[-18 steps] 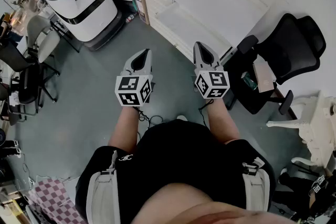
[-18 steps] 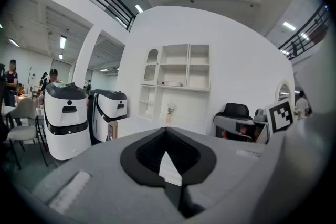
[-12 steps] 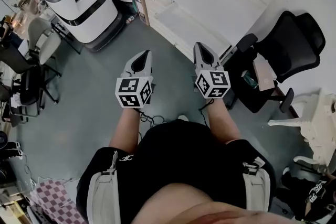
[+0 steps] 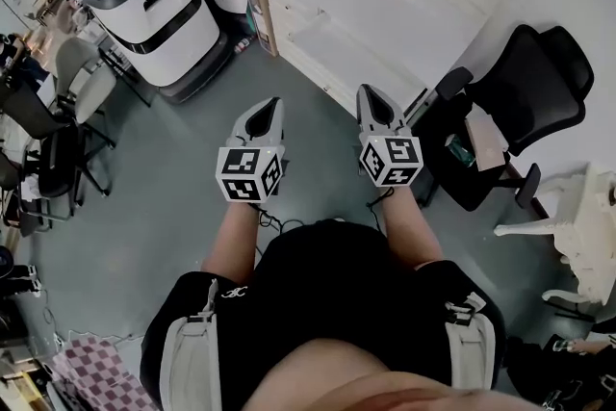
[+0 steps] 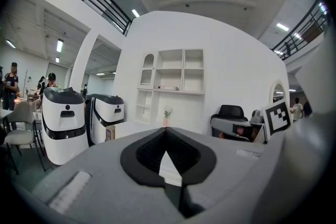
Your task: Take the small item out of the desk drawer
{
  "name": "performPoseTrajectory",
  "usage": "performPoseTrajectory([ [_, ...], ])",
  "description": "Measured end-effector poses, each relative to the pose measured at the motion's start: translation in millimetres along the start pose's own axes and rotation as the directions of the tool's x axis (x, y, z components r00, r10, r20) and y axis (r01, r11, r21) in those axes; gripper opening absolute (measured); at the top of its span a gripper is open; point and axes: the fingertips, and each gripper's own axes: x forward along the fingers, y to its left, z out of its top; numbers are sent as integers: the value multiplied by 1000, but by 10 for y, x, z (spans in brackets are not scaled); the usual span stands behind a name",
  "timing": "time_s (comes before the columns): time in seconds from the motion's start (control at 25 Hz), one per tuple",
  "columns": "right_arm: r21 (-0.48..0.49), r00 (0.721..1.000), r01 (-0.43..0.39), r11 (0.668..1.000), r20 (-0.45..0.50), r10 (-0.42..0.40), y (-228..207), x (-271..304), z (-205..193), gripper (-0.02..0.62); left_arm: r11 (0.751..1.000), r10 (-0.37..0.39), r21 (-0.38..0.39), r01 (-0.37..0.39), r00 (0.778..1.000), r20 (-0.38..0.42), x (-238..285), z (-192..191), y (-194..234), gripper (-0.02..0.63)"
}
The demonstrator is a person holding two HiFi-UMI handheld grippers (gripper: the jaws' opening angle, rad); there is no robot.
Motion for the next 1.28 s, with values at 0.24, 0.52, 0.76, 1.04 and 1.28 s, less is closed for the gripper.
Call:
performPoseTrajectory([
  [0.24,1,1000,20,1000,-7,-20,175,-63,-96,-3,1000,-9,-1,9,1000,-10,-173,-93,117,12],
  [0.52,3,1000,4,1000,-6,-4,170,153,-132,-3,1000,23,-8,-23,1000,-20,-110,-143,306,12],
  [0.76,4,1000,-24,1000,-11,24,-14,635,-204,-3,998,66,-14,-66,998,-22,262,-161,571,12],
  [1.04,37,999,-52,998,-12,52,-564,1427,-235,-3,994,106,15,-105,994,-41,1121,-67,804,12],
  [1.28,68,996,-79,995,-46,82,-1157,2189,-311,-3,991,134,20,-133,989,-61,1962,34,913,12],
])
